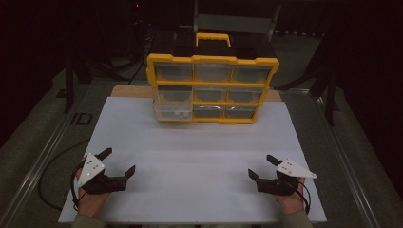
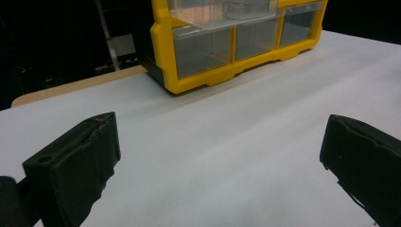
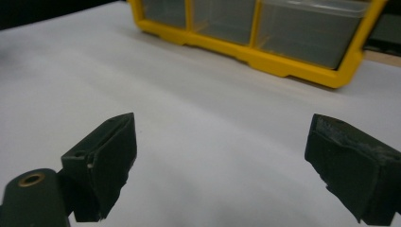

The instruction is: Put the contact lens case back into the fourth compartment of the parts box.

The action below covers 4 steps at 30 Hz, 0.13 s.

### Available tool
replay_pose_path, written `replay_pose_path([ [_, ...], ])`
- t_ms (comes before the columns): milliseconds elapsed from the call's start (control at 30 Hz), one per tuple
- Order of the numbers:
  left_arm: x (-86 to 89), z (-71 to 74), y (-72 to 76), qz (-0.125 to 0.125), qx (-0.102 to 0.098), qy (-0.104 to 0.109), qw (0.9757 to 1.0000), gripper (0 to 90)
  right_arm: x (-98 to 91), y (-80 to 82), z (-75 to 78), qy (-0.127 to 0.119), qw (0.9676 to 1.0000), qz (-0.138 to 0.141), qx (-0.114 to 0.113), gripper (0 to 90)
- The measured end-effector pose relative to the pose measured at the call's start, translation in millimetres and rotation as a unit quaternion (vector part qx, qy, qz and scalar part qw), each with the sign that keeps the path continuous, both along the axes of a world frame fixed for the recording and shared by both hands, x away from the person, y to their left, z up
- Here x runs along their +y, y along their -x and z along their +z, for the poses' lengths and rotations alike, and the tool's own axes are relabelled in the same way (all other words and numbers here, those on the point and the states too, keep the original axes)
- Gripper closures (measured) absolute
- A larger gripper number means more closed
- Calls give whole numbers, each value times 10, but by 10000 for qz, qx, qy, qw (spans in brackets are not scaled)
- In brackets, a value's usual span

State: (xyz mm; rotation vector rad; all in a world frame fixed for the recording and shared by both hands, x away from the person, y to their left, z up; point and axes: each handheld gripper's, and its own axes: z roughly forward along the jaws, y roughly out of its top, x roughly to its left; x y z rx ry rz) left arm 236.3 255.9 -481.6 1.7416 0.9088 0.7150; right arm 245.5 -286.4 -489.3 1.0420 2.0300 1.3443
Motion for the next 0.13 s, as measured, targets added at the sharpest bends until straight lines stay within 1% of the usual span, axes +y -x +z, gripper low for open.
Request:
replay_pose_path([
  [33, 0, -4, -1, 10, 4, -8, 10000, 1, -24, 22, -18, -65, 10000, -24, -46, 96],
  [133, -8, -19, -14, 51, 54, -41, 10000, 1, -31, 39, -12, -23, 9999, -86, -123, 94],
])
